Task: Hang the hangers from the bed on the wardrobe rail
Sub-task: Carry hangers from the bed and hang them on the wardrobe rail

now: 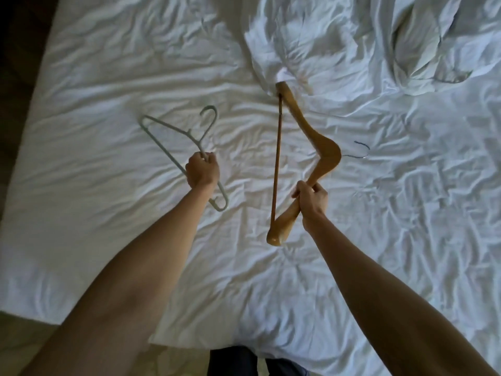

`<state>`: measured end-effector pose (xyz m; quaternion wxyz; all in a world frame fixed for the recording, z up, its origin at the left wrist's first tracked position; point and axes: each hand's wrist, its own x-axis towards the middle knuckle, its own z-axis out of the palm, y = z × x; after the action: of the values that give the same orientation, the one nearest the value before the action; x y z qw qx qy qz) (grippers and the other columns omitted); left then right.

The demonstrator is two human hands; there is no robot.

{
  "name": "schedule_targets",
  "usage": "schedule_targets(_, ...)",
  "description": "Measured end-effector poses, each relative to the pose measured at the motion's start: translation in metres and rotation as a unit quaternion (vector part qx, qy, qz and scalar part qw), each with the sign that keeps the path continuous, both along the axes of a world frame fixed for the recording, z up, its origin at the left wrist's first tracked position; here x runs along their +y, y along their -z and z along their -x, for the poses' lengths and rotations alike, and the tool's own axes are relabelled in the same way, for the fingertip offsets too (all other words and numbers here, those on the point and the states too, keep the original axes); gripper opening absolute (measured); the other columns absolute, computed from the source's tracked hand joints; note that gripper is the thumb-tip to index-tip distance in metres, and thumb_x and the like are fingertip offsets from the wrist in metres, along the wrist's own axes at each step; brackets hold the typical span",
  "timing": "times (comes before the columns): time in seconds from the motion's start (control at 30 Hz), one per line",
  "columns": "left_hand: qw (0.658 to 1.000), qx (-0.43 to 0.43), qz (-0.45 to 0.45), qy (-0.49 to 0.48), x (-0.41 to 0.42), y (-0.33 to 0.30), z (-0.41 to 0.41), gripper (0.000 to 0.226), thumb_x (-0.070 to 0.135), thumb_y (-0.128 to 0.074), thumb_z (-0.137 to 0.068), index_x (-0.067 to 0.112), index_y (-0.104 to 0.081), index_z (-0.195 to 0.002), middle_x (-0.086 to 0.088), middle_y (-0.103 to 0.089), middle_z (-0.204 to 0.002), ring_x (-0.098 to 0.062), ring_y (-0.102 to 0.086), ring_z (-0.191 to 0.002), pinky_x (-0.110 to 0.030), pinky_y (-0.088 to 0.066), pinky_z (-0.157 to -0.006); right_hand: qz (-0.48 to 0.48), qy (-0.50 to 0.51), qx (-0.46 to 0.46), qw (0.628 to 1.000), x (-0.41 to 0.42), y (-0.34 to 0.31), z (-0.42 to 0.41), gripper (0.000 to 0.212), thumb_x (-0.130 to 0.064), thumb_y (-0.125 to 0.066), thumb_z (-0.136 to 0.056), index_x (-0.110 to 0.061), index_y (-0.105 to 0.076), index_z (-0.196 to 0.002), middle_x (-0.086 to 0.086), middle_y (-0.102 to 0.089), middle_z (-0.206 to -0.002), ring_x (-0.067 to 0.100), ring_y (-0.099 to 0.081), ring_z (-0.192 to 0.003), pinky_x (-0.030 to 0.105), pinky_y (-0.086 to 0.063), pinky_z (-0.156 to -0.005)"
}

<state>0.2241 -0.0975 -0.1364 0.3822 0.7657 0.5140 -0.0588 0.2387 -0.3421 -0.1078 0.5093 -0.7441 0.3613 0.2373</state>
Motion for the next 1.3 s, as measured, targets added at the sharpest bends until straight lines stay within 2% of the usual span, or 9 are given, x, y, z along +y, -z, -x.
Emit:
schedule_targets(0.2, 0.994, -0.092, 0.050, -0.035, -0.010, -0.074, 0.069, 0.036, 0.034, -0.057, -0.097, 0.006, -0.062, -0.074, -0.015, -0.069, -0.075, -0.034, -0.069, -0.078, -0.033, -0.049, -0.065, 0.013, -0.135, -0.084, 0.987, 0.008, -0.090, 0.038, 0.011, -0.011, -0.059, -0.076, -0.003, -0.066, -0.078, -0.002, -0.065, -0.057, 0.000, -0.052, -0.043, 0.019, -0.042, -0.045)
schedule_targets(0.33, 0.988, -0.122, 0.074, -0.064, -0.018, -0.121, 0.135, 0.043, 0.043, -0.056, -0.088, 0.008, -0.064, -0.067, -0.014, -0.070, -0.065, -0.032, -0.071, -0.066, -0.046, -0.059, -0.066, 0.029, -0.226, -0.135, 0.964, 0.013, -0.146, 0.085, 0.008, -0.012, -0.063, -0.078, -0.006, -0.067, -0.082, 0.005, -0.069, -0.064, 0.007, -0.062, -0.050, 0.027, -0.051, -0.051)
schedule_targets(0.53, 0.967, -0.203, 0.107, -0.111, -0.045, -0.195, 0.228, 0.035, 0.026, -0.072, -0.091, -0.002, -0.065, -0.072, -0.005, -0.059, -0.054, -0.005, -0.054, -0.040, -0.025, -0.047, -0.049, 0.000, -0.305, -0.183, 0.935, 0.019, -0.203, 0.164, 0.006, -0.005, -0.066, -0.082, -0.011, -0.067, -0.083, 0.006, -0.064, -0.063, 0.003, -0.056, -0.044, 0.021, -0.047, -0.043)
schedule_targets(0.63, 0.956, -0.232, 0.100, -0.148, -0.058, -0.227, 0.285, 0.020, 0.019, -0.074, -0.090, 0.002, -0.070, -0.080, -0.004, -0.060, -0.058, -0.001, -0.054, -0.042, -0.017, -0.047, -0.048, -0.025, -0.348, -0.187, 0.918, 0.023, -0.224, 0.202, 0.008, -0.006, -0.066, -0.083, -0.014, -0.066, -0.082, 0.006, -0.064, -0.062, 0.011, -0.059, -0.048, 0.030, -0.051, -0.048)
schedule_targets(0.73, 0.951, -0.244, 0.071, -0.176, -0.070, -0.250, 0.339, 0.019, 0.021, -0.074, -0.090, 0.003, -0.073, -0.085, -0.002, -0.062, -0.059, -0.004, -0.057, -0.047, -0.023, -0.050, -0.053, -0.049, -0.405, -0.196, 0.892, 0.029, -0.242, 0.237, 0.008, -0.008, -0.066, -0.083, -0.015, -0.066, -0.081, 0.007, -0.066, -0.063, 0.013, -0.061, -0.051, 0.034, -0.053, -0.051)
schedule_targets(0.87, 0.942, -0.251, 0.055, -0.217, -0.088, -0.276, 0.405, 0.011, 0.016, -0.074, -0.089, 0.006, -0.076, -0.087, 0.001, -0.062, -0.057, -0.004, -0.056, -0.048, -0.017, -0.048, -0.054, -0.092, -0.485, -0.202, 0.846, 0.042, -0.262, 0.278, 0.006, -0.004, -0.063, -0.083, -0.008, -0.063, -0.079, 0.002, -0.063, -0.060, 0.005, -0.058, -0.049, 0.022, -0.050, -0.048)
schedule_targets(1.03, 0.919, -0.257, 0.021, -0.298, -0.106, -0.287, 0.481, 0.014, 0.017, -0.074, -0.090, 0.003, -0.076, -0.088, 0.002, -0.061, -0.057, 0.002, -0.053, -0.045, -0.013, -0.044, -0.051, -0.132, -0.582, -0.205, 0.776, 0.070, -0.271, 0.335, 0.002, -0.005, -0.062, -0.081, -0.006, -0.063, -0.080, 0.004, -0.065, -0.063, 0.015, -0.064, -0.056, 0.034, -0.056, -0.056)
schedule_targets(1.2, 0.883, -0.260, -0.001, -0.391, -0.114, -0.285, 0.559, 0.019, 0.023, -0.074, -0.091, 0.005, -0.076, -0.087, 0.005, -0.064, -0.060, -0.003, -0.060, -0.052, -0.023, -0.053, -0.059, -0.150, -0.666, -0.212, 0.699, 0.103, -0.279, 0.408, 0.002, -0.006, -0.063, -0.084, -0.006, -0.064, -0.082, 0.000, -0.063, -0.061, 0.015, -0.063, -0.056, 0.028, -0.055, -0.055)
schedule_targets(1.3, 0.857, -0.258, -0.014, -0.446, -0.113, -0.286, 0.611, 0.015, 0.031, -0.073, -0.091, 0.017, -0.076, -0.086, 0.009, -0.069, -0.068, -0.006, -0.067, -0.063, -0.027, -0.059, -0.066, -0.152, -0.716, -0.206, 0.649, 0.131, -0.282, 0.461, 0.005, -0.007, -0.064, -0.086, -0.007, -0.064, -0.082, 0.003, -0.063, -0.064, 0.016, -0.062, -0.055, 0.026, -0.052, -0.055)
